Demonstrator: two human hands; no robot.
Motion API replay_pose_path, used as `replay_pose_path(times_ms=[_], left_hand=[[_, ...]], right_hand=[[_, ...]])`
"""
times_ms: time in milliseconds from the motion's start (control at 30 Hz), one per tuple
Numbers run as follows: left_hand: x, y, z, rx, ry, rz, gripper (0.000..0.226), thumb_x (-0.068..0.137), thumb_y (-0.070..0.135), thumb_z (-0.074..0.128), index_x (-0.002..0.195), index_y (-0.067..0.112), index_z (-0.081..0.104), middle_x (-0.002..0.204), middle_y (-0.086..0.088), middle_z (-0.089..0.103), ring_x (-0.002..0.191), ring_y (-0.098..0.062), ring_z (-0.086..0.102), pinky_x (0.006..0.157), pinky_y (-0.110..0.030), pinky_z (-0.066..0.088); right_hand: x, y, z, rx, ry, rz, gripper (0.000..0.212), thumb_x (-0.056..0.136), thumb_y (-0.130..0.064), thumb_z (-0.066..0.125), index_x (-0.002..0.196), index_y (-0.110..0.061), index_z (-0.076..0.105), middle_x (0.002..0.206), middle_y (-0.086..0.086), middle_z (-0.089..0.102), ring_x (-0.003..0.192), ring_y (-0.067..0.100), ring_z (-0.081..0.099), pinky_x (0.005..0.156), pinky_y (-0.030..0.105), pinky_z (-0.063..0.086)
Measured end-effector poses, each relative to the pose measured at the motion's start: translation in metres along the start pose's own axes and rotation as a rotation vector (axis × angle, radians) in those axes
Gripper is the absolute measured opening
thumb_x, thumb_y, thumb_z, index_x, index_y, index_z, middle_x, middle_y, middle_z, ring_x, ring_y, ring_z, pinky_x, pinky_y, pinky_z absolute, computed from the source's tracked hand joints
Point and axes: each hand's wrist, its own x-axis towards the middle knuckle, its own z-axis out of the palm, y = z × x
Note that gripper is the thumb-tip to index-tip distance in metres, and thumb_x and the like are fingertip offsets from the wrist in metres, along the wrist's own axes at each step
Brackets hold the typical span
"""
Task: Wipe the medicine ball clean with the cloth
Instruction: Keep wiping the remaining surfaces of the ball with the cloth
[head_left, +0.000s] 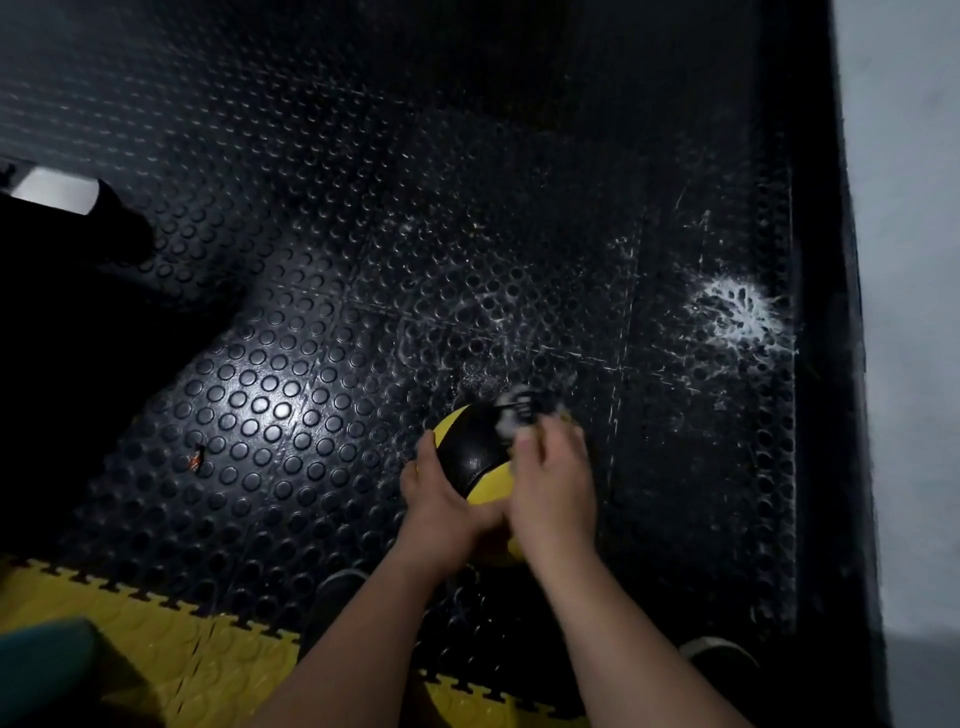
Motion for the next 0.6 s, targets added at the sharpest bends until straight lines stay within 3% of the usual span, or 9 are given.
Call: replay_pose_path(times_ms=[67,100,167,233,300,367,433,500,600], left_hand=[[0.002,-0.004,0.0,-0.017,0.01,0.004,0.123,0.067,0.029,0.093,0.16,0.03,0.012,0.159,-0.012,0.018,0.146,-0.025,0.028,0.112,-0.03,0.026],[0.001,-0.005,0.0,-0.026,0.016,0.014,0.123,0.067,0.03,0.094,0.159,0.03,0.014,0.158,-0.011,0.019,0.145,-0.025,0.028,0.114,-0.03,0.027],[-0.004,-0.003,0.003,-0.015,0.013,0.033,0.127,0.064,0.032,0.095,0.16,0.03,0.011,0.159,-0.011,0.016,0.146,-0.023,0.026,0.111,-0.027,0.025],[-0.007,-0.002,0.006,0.004,0.011,0.029,0.134,0.061,0.036,0.096,0.16,0.031,0.007,0.162,-0.01,0.009,0.147,-0.023,0.023,0.11,-0.029,0.024],[-0.009,-0.002,0.007,-0.008,0.013,0.026,0.136,0.059,0.04,0.097,0.16,0.035,0.005,0.163,-0.007,0.006,0.147,-0.025,0.023,0.113,-0.035,0.026],[-0.01,-0.001,0.005,-0.016,0.017,0.032,0.137,0.059,0.04,0.097,0.16,0.035,0.005,0.163,-0.006,0.006,0.146,-0.025,0.025,0.111,-0.035,0.027],[-0.008,-0.003,0.004,-0.023,0.027,0.029,0.136,0.059,0.039,0.097,0.16,0.033,0.006,0.162,-0.008,0.009,0.145,-0.025,0.026,0.107,-0.031,0.026],[-0.006,-0.005,0.005,-0.016,0.028,0.018,0.134,0.061,0.035,0.096,0.161,0.03,0.007,0.161,-0.01,0.012,0.145,-0.025,0.027,0.106,-0.028,0.025],[-0.005,-0.006,0.003,-0.021,0.021,0.008,0.131,0.065,0.028,0.095,0.161,0.028,0.006,0.161,-0.01,0.013,0.147,-0.024,0.026,0.106,-0.025,0.025]], right_hand=[[-0.02,-0.004,0.009,-0.19,-0.036,-0.215,0.042,0.106,-0.041,0.04,0.145,-0.033,0.051,0.158,-0.02,0.034,0.156,0.012,0.012,0.127,0.038,0.012],[-0.02,-0.004,0.008,-0.179,-0.031,-0.238,0.043,0.106,-0.039,0.04,0.147,-0.033,0.049,0.16,-0.02,0.032,0.156,0.009,0.006,0.127,0.037,0.009],[-0.009,-0.001,-0.004,-0.041,0.005,-0.14,0.038,0.107,-0.036,0.04,0.141,-0.031,0.055,0.151,-0.015,0.048,0.148,0.013,0.031,0.119,0.039,0.032],[0.019,0.021,-0.01,0.143,0.007,0.165,0.027,0.107,-0.037,0.04,0.117,-0.029,0.064,0.119,-0.007,0.067,0.115,0.023,0.06,0.095,0.041,0.05],[0.045,0.039,-0.015,0.385,-0.069,0.557,0.034,0.103,-0.043,0.048,0.103,-0.018,0.069,0.104,0.009,0.073,0.099,0.033,0.067,0.089,0.049,0.056],[0.053,0.049,-0.012,0.596,-0.099,0.761,0.039,0.098,-0.045,0.055,0.101,-0.011,0.074,0.104,0.018,0.075,0.094,0.038,0.07,0.087,0.06,0.058],[0.046,0.034,-0.009,0.48,-0.041,0.639,0.033,0.104,-0.037,0.046,0.101,-0.012,0.068,0.108,0.016,0.072,0.094,0.032,0.066,0.089,0.051,0.056],[0.027,0.011,-0.008,0.235,0.079,0.32,0.029,0.107,-0.034,0.04,0.107,-0.018,0.064,0.112,0.01,0.068,0.094,0.025,0.059,0.084,0.04,0.048],[-0.011,-0.008,-0.002,-0.134,0.024,-0.137,0.039,0.106,-0.038,0.04,0.136,-0.023,0.06,0.147,-0.008,0.053,0.144,0.019,0.038,0.114,0.038,0.035]])
